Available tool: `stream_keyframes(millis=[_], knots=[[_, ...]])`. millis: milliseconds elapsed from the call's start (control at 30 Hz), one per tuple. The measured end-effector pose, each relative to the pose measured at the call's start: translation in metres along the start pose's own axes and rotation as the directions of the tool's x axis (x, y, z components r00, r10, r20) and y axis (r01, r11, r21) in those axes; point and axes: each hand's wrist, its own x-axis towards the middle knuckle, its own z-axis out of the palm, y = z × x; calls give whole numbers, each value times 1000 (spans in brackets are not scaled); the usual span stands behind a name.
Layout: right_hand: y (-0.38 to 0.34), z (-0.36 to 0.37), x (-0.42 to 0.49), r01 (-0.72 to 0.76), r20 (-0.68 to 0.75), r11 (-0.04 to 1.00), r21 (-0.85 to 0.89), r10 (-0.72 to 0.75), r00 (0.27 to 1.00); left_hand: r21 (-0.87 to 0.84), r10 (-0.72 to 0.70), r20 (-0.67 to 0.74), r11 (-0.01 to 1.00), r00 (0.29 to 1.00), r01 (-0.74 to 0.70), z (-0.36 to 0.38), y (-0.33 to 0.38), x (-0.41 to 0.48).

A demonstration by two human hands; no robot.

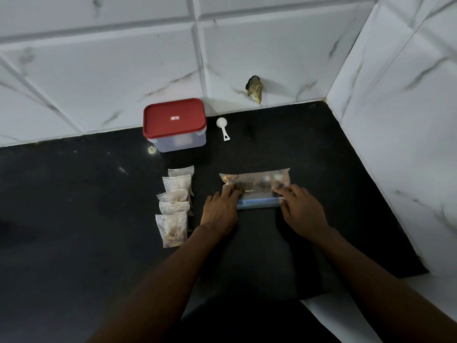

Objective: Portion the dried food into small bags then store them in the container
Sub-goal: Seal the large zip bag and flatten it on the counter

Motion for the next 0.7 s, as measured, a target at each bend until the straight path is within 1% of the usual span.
stream_keyframes(millis=[100, 200, 267, 300, 400, 467, 600, 700], knots=[[-1, -1, -2, 12, -23, 1000, 19, -12, 1000, 30, -2, -13, 1000, 1000, 3, 0, 2, 2], [-1, -7, -5, 9, -127, 1000, -2, -9, 992, 104, 21, -126, 995, 992, -8, 0, 0, 0], [-3, -10, -6, 8, -182, 1000, -28, -13, 983, 101, 43, -179, 995, 983, -25, -1, -1, -1], [-4, -9, -5, 16, -192, 999, -40, -23, 981, 91, 67, -181, 995, 981, -51, -2, -2, -1], [-1, -5, -2, 34, -146, 998, -51, -42, 988, 61, 147, -141, 988, 979, -140, -6, 0, 0], [1, -4, -3, 28, -124, 996, -83, -38, 992, 36, 170, -107, 985, 980, -167, -6, 1, -1], [1, -8, -9, 26, -111, 988, -155, -44, 993, 3, 183, -84, 983, 979, -184, -1, 0, -7], [2, -10, -10, 19, -90, 984, -178, -35, 995, -7, 173, -80, 985, 982, -175, 0, -2, -8]])
